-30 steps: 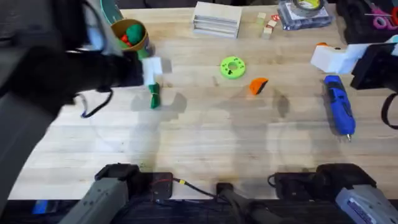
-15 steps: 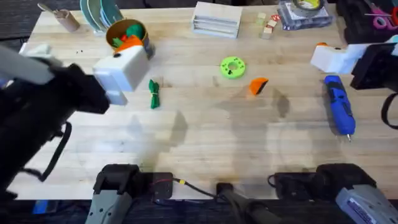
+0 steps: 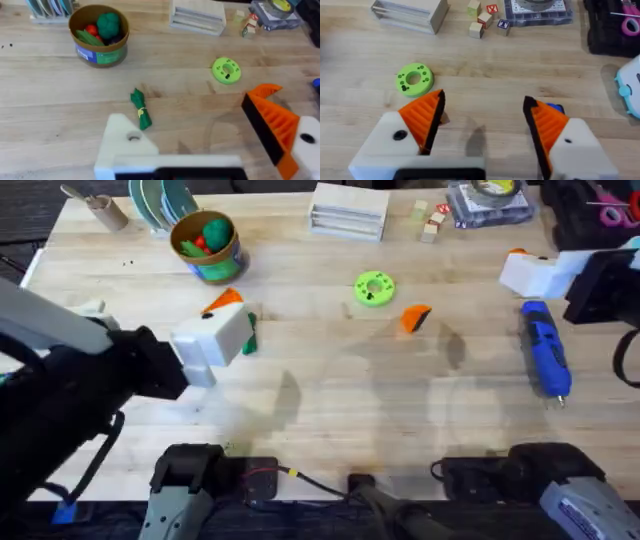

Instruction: Pick up the gripper from the table and insert it into the empty holder that is missing its gripper. Then pick up a screw, insert it into the mounting hole, and use the screwdriver to tighten it. Finally, clean up the table by picking up the vegetable and placing it into the bucket.

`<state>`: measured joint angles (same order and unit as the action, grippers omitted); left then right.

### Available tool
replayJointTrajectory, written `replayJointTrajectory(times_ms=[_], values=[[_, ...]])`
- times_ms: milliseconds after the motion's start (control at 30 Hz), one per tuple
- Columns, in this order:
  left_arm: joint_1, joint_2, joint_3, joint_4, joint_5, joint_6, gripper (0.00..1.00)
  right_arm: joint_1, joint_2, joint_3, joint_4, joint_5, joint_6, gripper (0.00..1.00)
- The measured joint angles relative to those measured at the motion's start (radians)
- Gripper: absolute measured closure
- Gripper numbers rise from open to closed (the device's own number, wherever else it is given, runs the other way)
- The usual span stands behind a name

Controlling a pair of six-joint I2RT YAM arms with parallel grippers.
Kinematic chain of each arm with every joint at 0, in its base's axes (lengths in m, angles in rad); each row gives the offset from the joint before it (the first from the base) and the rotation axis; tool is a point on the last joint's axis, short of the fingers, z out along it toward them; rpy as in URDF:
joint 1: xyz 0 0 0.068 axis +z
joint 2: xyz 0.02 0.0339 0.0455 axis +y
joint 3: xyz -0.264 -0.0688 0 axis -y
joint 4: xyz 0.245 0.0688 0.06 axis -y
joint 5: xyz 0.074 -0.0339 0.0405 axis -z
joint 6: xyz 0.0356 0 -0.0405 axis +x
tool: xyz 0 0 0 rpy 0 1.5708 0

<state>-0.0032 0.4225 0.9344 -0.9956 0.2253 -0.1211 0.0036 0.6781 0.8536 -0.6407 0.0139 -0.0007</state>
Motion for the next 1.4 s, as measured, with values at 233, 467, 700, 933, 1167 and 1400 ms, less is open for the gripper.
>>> replayJointTrajectory(times_ms=[233, 467, 700, 933, 1167, 1400], values=[[0.0, 0.0, -0.04, 0.204, -0.01, 0.001, 0.008, 0.0, 0.0, 0.0, 0.0, 0.0, 0.0, 0.008], [-0.027, -0.056, -0.317, 0.546, -0.011, 0.0, 0.008, 0.0, 0.0, 0.0, 0.0, 0.0, 0.0, 0.009], [-0.067, -0.207, -0.556, 0.778, -0.011, 0.0, 0.008, 0.0, 0.0, 0.0, 0.0, 0.0, 0.0, 0.01], [-0.074, -0.345, -0.732, 0.88, -0.008, 0.0, 0.008, 0.0, 0.0, 0.0, 0.0, 0.0, 0.0, 0.01], [-0.078, -0.417, -0.871, 1.015, 0.011, 0.0, 0.008, 0.0, 0.0, 0.0, 0.0, 0.0, 0.0, 0.009], [-0.08, -0.417, -0.929, 1.025, 0.019, 0.0, 0.008, 0.0, 0.0, 0.0, 0.0, 0.0, 0.0, 0.007]])
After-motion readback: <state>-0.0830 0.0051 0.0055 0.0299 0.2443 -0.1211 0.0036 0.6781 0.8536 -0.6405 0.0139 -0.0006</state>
